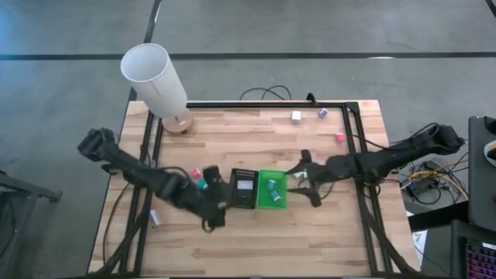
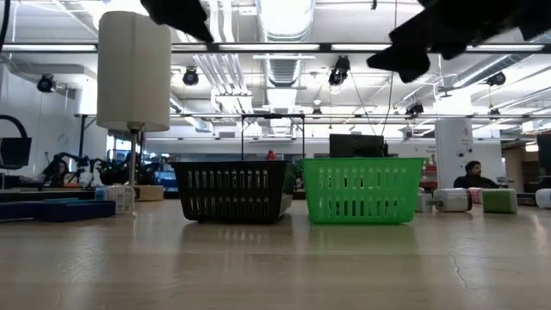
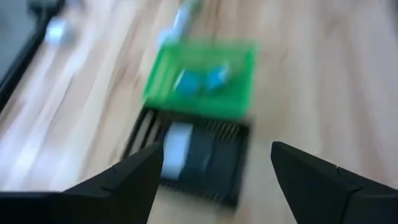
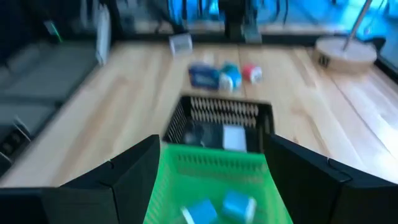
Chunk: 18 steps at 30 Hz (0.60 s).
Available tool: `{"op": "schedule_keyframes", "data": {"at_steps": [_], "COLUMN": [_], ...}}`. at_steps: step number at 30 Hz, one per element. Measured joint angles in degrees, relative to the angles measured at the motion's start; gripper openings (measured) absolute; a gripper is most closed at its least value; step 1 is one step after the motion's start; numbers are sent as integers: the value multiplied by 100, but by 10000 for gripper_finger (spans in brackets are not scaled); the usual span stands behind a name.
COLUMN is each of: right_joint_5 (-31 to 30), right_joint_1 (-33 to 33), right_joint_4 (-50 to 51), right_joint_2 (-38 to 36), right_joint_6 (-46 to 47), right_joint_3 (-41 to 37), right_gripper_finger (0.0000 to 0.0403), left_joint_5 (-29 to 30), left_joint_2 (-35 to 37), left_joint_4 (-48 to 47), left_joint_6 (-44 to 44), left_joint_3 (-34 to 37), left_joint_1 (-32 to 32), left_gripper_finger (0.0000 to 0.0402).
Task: Pick & Place Office items
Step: Put the bottom white charger adapter into the green basket
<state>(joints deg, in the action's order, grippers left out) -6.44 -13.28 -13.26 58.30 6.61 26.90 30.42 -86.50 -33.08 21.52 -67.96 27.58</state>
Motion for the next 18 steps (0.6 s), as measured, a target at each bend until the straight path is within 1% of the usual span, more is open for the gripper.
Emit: {"op": "schedule_keyframes", "data": {"at_steps": [2, 4, 6, 8, 10, 12, 15, 18], "right_joint_5": [18, 26, 29, 44, 44, 46, 83, 105], "right_joint_1": [-11, -11, -11, -11, -16, -42, -114, -205], "right_joint_4": [-661, -1173, -1584, -1911, -2230, -2527, -2896, -2971], "right_joint_2": [-156, -260, -305, -317, -287, -265, -216, -154], "right_joint_6": [120, 281, 448, 637, 695, 698, 698, 696], "right_joint_3": [-410, -746, -1011, -1245, -1407, -1549, -1688, -1694], "right_gripper_finger": [287, 287, 287, 288, 288, 287, 286, 286], "left_joint_5": [286, 348, 226, -2, -45, -54, -64, -65], "left_joint_2": [60, 74, 76, 78, 84, 95, 92, 89], "left_joint_4": [1659, 3277, 4652, 5646, 6331, 6811, 7243, 7545], "left_joint_6": [-402, -915, -1214, -1408, -1535, -1648, -1724, -1656], "left_joint_3": [658, 1250, 1759, 2172, 2499, 2747, 3038, 3267], "left_joint_1": [236, 349, 382, 366, 332, 312, 290, 290], "left_gripper_finger": [303, 303, 303, 303, 303, 303, 303, 303]}}
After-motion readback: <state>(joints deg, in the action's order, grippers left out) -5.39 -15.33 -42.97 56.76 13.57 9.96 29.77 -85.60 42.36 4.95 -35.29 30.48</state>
